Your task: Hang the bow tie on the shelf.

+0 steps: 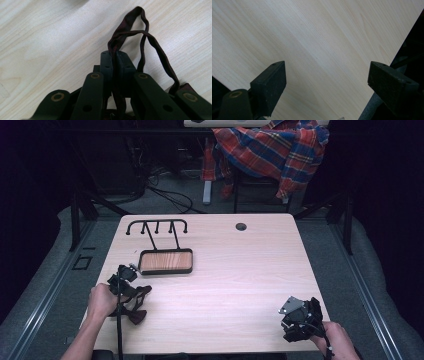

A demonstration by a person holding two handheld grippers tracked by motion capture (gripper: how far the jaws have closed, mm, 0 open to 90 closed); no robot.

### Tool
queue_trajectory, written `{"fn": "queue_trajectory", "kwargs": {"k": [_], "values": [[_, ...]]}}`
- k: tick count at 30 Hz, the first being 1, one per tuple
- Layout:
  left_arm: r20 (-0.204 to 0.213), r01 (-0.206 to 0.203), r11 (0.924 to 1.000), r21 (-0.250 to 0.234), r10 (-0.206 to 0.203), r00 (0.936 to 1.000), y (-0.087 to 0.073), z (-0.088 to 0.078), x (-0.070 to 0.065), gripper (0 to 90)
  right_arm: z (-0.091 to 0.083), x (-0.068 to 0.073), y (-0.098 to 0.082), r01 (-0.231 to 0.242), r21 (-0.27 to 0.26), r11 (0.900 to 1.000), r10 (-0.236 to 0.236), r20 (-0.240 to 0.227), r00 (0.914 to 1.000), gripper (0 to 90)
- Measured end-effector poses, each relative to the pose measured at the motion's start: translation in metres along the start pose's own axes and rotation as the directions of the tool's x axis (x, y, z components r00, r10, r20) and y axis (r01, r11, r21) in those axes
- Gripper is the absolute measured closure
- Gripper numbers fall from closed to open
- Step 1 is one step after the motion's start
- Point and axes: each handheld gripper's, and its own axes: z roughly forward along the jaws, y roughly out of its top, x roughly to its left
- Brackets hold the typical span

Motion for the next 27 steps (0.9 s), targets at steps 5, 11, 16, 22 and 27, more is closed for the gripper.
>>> {"fn": "queue_trajectory", "kwargs": {"k": [5,11,16,22,27], "values": [[-0.016,-0.001,0.9998,-0.022,0.001,0.9999,-0.002,-0.006,-0.001,86.3,0.0,0.0,0.0,0.0,0.001,1.0,0.0,0.0,1.0,14.9],[-0.033,0.008,0.998,-0.063,-0.01,0.9994,-0.006,-0.016,-0.001,86.3,0.0,0.0,0.0,0.0,-0.001,1.0,0.0,0.0,1.0,14.9],[-0.044,0.019,0.9949,-0.099,-0.024,0.9987,-0.012,-0.025,-0.001,86.3,-0.001,0.0,0.0,0.001,-0.002,1.0,-0.001,0.003,1.0,14.9],[-0.056,0.025,0.9906,-0.134,-0.033,0.9979,-0.019,-0.035,-0.001,86.4,0.0,0.0,0.0,0.006,0.002,1.0,-0.006,0.001,1.0,14.9],[-0.062,0.036,0.9875,-0.153,-0.046,0.997,-0.022,-0.04,-0.001,86.4,0.0,0.0,0.0,0.004,-0.001,1.0,-0.004,0.001,1.0,14.9]]}}
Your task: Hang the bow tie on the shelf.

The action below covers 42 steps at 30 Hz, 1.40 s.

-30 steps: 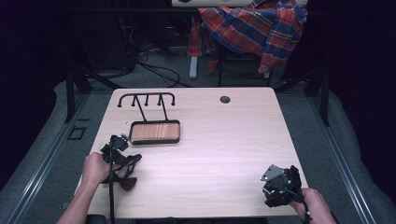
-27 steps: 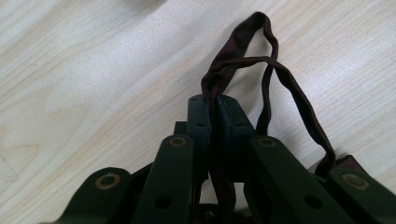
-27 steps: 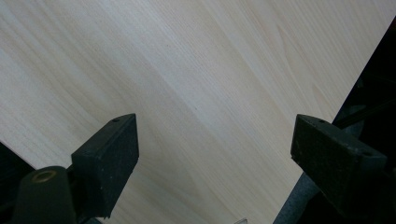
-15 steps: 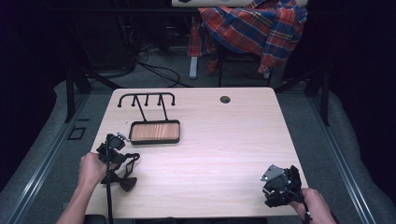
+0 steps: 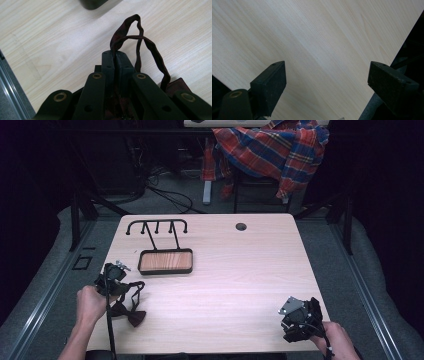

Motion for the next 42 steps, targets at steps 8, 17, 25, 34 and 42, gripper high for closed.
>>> {"fn": "queue_trajectory", "kwargs": {"k": [8,17,25,34,42], "values": [[-0.01,0.004,0.9995,-0.031,-0.004,0.9999,-0.001,-0.009,-0.001,86.8,0.0,-0.001,0.0,-0.002,-0.002,1.0,0.002,-0.002,1.0,14.9],[-0.023,0.002,0.9971,-0.076,-0.003,0.9997,0.001,-0.018,-0.003,87.3,0.0,-0.001,0.0,-0.006,-0.001,1.0,0.006,-0.003,1.0,14.9],[-0.032,0.007,0.9932,-0.116,-0.01,0.9994,0.002,-0.028,-0.005,87.4,0.0,-0.001,0.0,-0.007,0.0,1.0,0.007,-0.004,1.0,14.9],[-0.049,0.017,0.9882,-0.153,-0.024,0.9985,0.005,-0.037,-0.004,87.5,0.002,-0.001,0.0,-0.026,-0.014,1.0,0.026,-0.01,0.9996,14.9],[-0.06,0.025,0.9819,-0.188,-0.037,0.9975,0.01,-0.045,0.001,87.5,0.0,-0.002,0.0,-0.035,-0.018,0.999,0.035,-0.003,0.9994,14.9]]}}
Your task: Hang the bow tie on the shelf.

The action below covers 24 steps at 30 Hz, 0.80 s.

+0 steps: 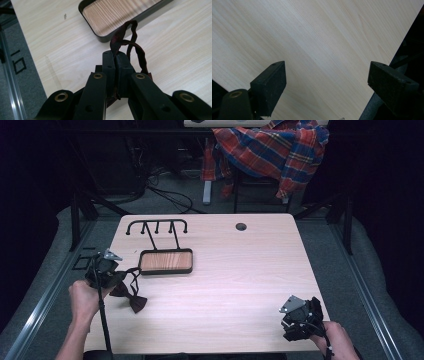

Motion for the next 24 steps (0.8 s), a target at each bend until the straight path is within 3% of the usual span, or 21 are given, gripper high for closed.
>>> {"fn": "queue_trajectory", "kwargs": {"k": [24], "values": [[-0.019,-0.029,0.9983,-0.051,0.028,0.9994,0.017,-0.009,0.013,87.6,0.001,-0.003,0.001,-0.011,0.009,1.0,0.011,-0.005,0.9999,14.9]]}}
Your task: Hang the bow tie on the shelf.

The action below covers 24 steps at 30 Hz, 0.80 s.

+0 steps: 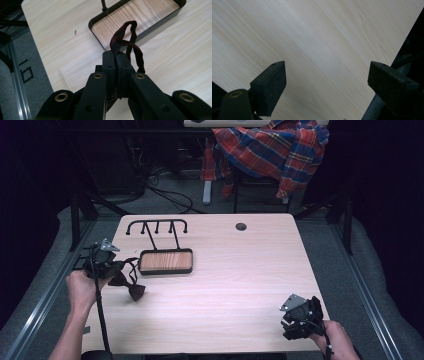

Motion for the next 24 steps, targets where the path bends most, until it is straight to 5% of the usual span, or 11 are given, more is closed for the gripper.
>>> {"fn": "queue_trajectory", "kwargs": {"k": [9,24], "values": [[-0.015,-0.003,0.9997,-0.023,0.002,0.9999,0.006,-0.003,0.002,87.6,0.0,0.001,0.0,0.0,-0.002,1.0,0.0,-0.003,1.0,14.9],[0.015,-0.015,0.9992,-0.037,0.016,0.9998,0.018,-0.008,0.003,87.6,-0.001,0.002,-0.001,0.009,0.008,1.0,-0.009,0.004,1.0,14.9]]}}
